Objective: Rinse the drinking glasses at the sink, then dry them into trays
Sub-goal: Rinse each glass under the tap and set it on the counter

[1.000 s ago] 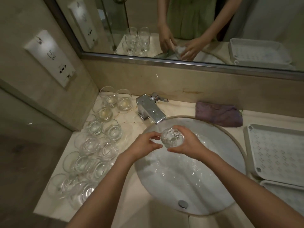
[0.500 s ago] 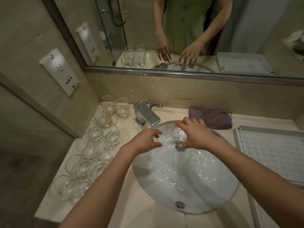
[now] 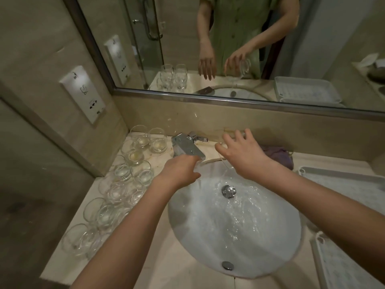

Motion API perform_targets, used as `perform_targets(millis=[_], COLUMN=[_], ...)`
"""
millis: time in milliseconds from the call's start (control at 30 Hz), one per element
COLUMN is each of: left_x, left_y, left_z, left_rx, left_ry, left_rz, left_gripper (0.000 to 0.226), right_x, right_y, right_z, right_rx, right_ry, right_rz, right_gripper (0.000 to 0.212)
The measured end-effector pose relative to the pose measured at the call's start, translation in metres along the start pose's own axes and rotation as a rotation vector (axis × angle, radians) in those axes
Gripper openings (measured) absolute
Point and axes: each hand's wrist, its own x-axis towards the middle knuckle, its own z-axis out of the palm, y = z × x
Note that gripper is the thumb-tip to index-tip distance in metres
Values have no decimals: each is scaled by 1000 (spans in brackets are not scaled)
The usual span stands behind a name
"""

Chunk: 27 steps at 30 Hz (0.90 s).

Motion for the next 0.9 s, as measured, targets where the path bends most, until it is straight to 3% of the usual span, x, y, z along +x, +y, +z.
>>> perform_targets(millis=[133,267,333,500,633,900], left_x=[-11,-23,-28,-28,-10,45], left_y=[-16,-46,-65,-118,-156,-204], left_z=[-9,-19,-23,-28,-27,-14], left_rx=[6,58,64,14,40,82], left_ry=[25,72,82,88,86,-75], left_rz=[-23,-99,-151,-288,-373,-460], left_gripper=[50,49,51,50,52,78], right_x=[15,38,56,110,155,210], right_y=[-5,-10,-16,-40,-67,-103], right_z=[-23,-52,-60,-63,-47,-3], right_rx=[206,833,956,991,991,831], right_ry=[24,85,97,82,-42,-143], right_rz=[64,68,47,11,-17,-138], right_gripper=[64,81,83,84,84,81])
